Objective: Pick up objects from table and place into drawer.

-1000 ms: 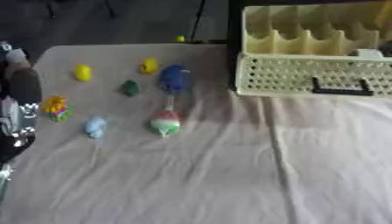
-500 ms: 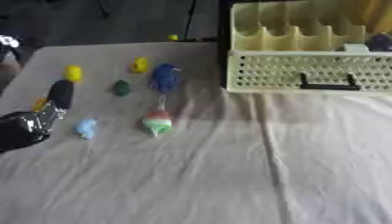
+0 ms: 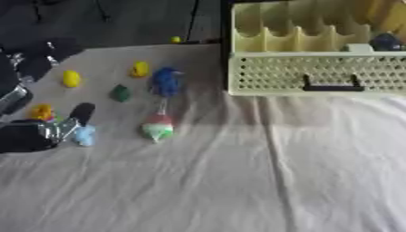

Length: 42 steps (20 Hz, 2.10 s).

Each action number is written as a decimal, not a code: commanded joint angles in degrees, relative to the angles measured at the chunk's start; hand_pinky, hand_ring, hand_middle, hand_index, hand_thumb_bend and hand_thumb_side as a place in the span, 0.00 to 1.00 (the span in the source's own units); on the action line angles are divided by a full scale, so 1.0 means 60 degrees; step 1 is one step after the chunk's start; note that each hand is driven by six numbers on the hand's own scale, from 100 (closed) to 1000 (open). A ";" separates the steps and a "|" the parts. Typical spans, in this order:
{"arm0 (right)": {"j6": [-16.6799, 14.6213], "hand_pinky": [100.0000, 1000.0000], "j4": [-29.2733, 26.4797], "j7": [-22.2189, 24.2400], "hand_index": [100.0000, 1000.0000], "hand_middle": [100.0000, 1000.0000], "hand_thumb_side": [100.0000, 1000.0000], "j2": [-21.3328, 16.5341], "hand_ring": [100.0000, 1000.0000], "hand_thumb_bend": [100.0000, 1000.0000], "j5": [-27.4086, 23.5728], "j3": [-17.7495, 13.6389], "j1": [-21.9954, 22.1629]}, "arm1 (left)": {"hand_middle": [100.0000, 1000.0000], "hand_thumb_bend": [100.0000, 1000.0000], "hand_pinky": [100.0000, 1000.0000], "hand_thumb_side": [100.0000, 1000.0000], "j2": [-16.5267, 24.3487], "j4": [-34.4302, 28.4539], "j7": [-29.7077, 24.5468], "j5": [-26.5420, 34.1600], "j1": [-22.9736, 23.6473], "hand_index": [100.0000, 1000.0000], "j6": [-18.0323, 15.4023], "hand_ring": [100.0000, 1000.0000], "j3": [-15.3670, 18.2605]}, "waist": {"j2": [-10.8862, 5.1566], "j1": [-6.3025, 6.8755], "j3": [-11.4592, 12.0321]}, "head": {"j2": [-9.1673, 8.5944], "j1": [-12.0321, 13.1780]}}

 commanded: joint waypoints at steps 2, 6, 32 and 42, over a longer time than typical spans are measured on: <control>-0.1278 0.31 -0.0151 -0.1277 0.77 0.38 0.63 -0.0150 0.41 0.00 0.0061 -0.0018 0.0014 | 0.89 0.17 0.80 0.79 0.0668 0.0823 -0.0615 -0.0177 -0.0207 1.00 0.0059 0.88 0.0121 | -0.0244 -0.0007 -0.0041 | 0.0040 0.0140; -0.1202 0.31 -0.0151 -0.1179 0.77 0.38 0.63 -0.0102 0.41 0.00 0.0085 -0.0032 0.0097 | 0.89 0.13 0.79 0.80 0.0738 0.1540 -0.1198 -0.0308 -0.0289 1.00 0.0329 0.88 0.0390 | -0.0249 0.0004 -0.0057 | 0.0032 0.0201; -0.0928 0.33 -0.0151 -0.0904 0.74 0.36 0.62 0.0278 0.39 0.00 0.0238 -0.0076 0.0351 | 0.94 0.50 0.83 0.81 0.0294 0.6102 -0.3100 0.1464 -0.1545 1.00 0.2624 0.93 0.0835 | 0.0003 -0.0043 -0.0445 | -0.0250 0.0558; -0.0891 0.33 -0.0151 -0.0850 0.74 0.36 0.61 0.0506 0.39 0.00 0.0333 -0.0113 0.0446 | 0.93 0.38 0.79 0.54 0.0031 0.7421 -0.2907 0.1396 -0.1775 1.00 0.2502 0.91 0.0846 | 0.0178 -0.0085 -0.0616 | -0.0386 0.0694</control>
